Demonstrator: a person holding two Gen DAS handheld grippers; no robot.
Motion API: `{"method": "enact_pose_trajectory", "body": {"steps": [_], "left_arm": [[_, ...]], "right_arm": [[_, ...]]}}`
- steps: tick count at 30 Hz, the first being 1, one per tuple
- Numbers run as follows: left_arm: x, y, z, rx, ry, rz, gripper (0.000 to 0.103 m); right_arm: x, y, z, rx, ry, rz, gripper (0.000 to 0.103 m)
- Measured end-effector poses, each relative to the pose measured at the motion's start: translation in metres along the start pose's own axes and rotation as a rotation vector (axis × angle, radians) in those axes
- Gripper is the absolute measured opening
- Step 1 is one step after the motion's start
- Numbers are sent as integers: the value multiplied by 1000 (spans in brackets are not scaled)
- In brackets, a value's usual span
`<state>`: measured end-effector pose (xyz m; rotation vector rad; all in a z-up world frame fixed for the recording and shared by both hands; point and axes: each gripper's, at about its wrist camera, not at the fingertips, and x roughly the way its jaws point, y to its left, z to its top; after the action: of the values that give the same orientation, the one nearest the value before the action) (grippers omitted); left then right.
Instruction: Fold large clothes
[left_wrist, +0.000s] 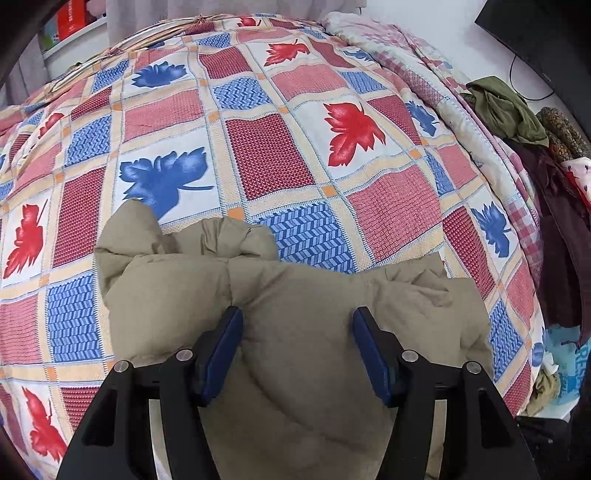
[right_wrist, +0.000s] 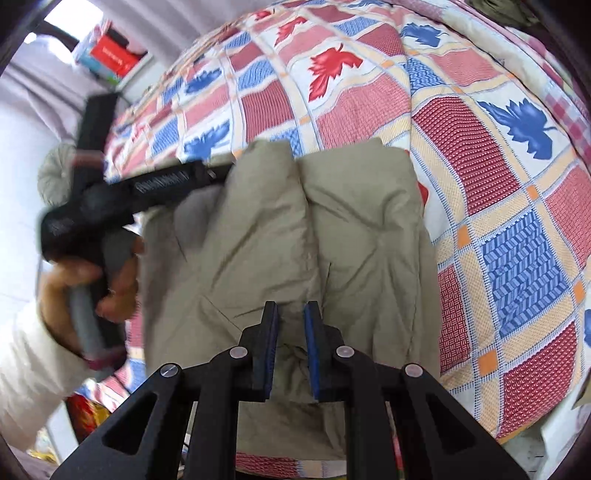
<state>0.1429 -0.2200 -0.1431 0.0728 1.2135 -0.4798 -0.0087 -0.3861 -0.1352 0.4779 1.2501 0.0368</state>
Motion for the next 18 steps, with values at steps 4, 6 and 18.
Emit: {"method": "enact_pose_trajectory", "body": {"steps": [4, 6, 18], "left_arm": [[-25, 18, -16, -13, 2, 43, 64], [-39, 31, -27, -40, -6, 57, 71], [-42, 92, -93, -198, 81, 5, 103]], "right_arm": [[13, -1, -1, 0, 25, -33, 18], [19, -3, 0, -1, 34, -42, 20], [28, -6, 5, 32, 60, -58, 30]]}}
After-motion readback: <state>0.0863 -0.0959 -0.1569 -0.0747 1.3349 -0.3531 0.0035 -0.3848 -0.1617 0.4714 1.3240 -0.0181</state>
